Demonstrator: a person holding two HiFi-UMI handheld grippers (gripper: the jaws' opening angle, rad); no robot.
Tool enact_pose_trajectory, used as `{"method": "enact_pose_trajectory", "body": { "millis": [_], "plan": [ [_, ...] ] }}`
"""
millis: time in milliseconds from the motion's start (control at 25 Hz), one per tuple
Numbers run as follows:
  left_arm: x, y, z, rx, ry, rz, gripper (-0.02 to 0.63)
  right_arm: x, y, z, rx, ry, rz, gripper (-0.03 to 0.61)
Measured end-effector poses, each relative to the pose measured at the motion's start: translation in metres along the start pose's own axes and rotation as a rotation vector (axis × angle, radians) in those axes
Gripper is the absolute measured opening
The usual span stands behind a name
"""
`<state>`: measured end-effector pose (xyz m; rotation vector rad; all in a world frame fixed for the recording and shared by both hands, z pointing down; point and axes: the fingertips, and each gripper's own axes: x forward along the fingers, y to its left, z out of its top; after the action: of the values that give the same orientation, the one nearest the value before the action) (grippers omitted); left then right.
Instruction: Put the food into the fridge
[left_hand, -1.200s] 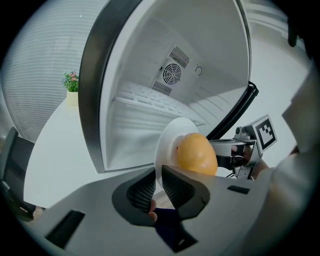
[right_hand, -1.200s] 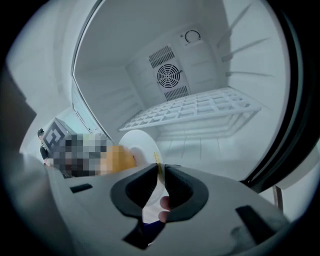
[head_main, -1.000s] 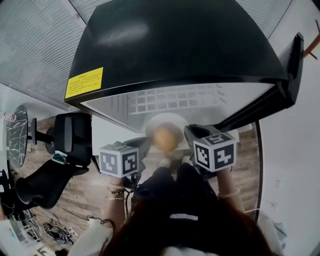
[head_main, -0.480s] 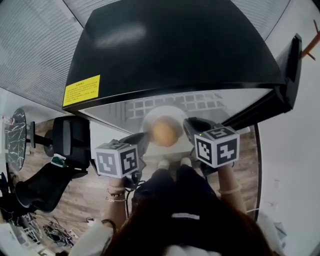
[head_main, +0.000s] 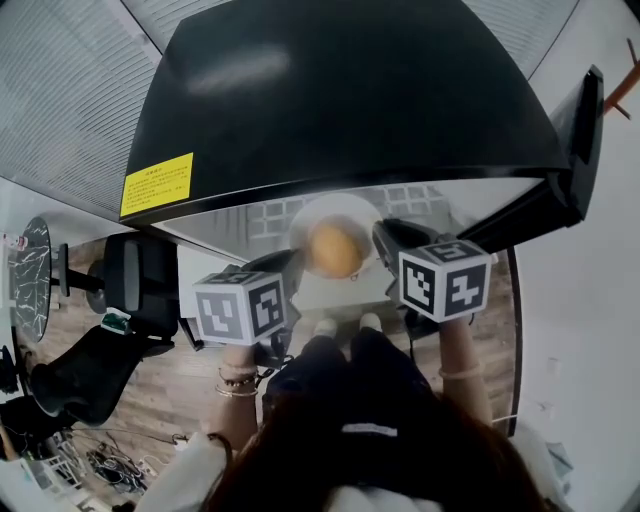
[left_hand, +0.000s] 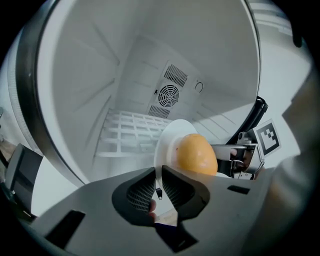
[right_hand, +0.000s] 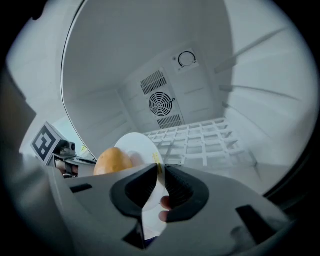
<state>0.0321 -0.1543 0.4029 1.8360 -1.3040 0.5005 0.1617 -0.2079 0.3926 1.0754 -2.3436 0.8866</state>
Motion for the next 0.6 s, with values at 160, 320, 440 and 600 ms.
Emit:
{"method": "enact_pose_trajectory", "body": {
  "millis": [160,320,440,600],
  "plan": [
    [0.003,0.0,0.008,0.0,-0.01,0.009,0.048,0.001,-0.003,0.004,0.011,-0.009,-0.004,0.051],
    [0.006,-0.001,0.016,0.014,-0.018,0.013,0.048,0.002,-0.007,0.008,0.017,-0.018,-0.012,0.051],
    [0.008,-0.002,0.022,0.021,-0.027,0.014,0.048,0.003,-0.01,0.013,0.021,-0.027,-0.02,0.051],
    [0.01,-0.003,0.032,0.018,-0.05,0.022,0.049,0.003,-0.013,0.019,0.037,-0.041,-0.021,0.051]
  ]
}}
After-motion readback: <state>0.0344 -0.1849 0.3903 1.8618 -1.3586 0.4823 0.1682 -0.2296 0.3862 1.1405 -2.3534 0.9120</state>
